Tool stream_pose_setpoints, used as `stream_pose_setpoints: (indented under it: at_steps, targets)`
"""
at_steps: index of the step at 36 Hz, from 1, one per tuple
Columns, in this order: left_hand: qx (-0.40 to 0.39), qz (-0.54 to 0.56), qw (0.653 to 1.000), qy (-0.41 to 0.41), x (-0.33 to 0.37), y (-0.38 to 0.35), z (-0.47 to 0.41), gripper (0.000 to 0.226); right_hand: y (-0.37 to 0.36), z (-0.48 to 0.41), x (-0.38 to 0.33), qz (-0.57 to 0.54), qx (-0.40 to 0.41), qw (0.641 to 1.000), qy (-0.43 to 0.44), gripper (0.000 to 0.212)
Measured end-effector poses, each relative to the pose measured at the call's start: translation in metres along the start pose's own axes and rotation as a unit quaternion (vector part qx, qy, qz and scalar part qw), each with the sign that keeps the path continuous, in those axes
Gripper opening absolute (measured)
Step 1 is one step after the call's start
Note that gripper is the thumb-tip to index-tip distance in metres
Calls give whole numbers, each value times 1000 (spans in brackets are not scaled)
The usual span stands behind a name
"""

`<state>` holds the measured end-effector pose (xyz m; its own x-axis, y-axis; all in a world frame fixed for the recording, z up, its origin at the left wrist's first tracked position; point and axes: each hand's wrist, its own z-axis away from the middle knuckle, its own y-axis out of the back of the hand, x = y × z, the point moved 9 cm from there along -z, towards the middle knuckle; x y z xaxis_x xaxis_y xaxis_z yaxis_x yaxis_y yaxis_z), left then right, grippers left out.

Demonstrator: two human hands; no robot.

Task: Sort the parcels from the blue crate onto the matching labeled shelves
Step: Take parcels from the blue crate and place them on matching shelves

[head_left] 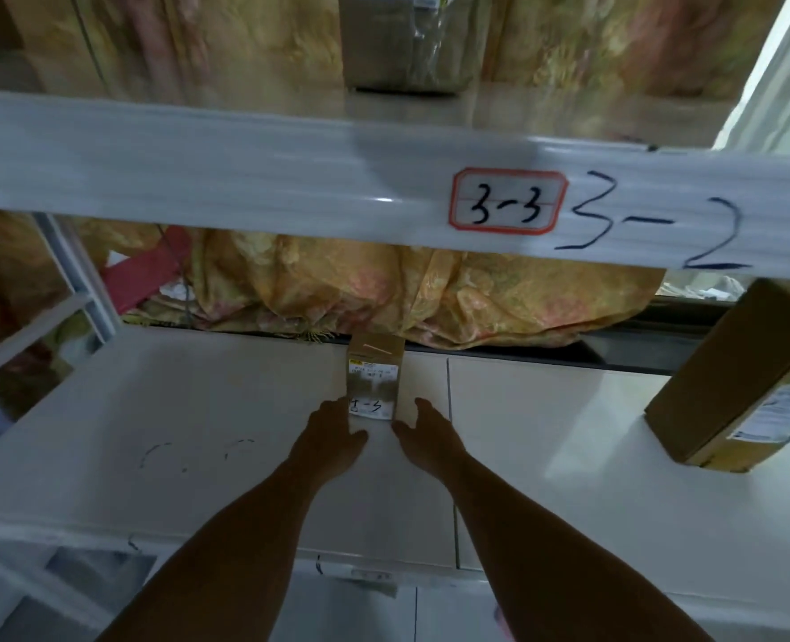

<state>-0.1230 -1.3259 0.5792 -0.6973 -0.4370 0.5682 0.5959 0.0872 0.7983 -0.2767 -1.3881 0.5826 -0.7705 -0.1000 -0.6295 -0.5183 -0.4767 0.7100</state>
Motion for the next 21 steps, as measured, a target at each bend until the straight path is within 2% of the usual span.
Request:
stream_pose_setpoints:
  at_steps: [3, 7, 12, 15, 17, 19, 21]
  targets:
    - [19, -110, 993, -45, 22, 20, 24, 61, 18, 22, -9, 124, -3, 991, 43, 64]
    - [66, -213, 968, -116, 58, 50, 57, 53, 49, 58, -28, 238, 21, 967, 84, 62]
    - [95, -299, 936, -163, 98, 76, 100, 53, 87, 109, -41, 310, 45, 944, 101, 64]
    - [107, -321, 928, -153, 111, 94, 127, 55, 108, 147, -50, 326, 69, 937, 104, 65]
    - [125, -315, 927, -161, 120, 106, 147, 65, 120, 175, -55, 324, 85, 936, 105, 66]
    - [144, -278, 934, -172, 129, 120, 169, 70, 134, 206, -61, 313, 114, 937, 108, 66]
    - [160, -230, 941, -188, 143, 134, 196, 62, 147, 239, -66, 302, 136, 938, 106, 66]
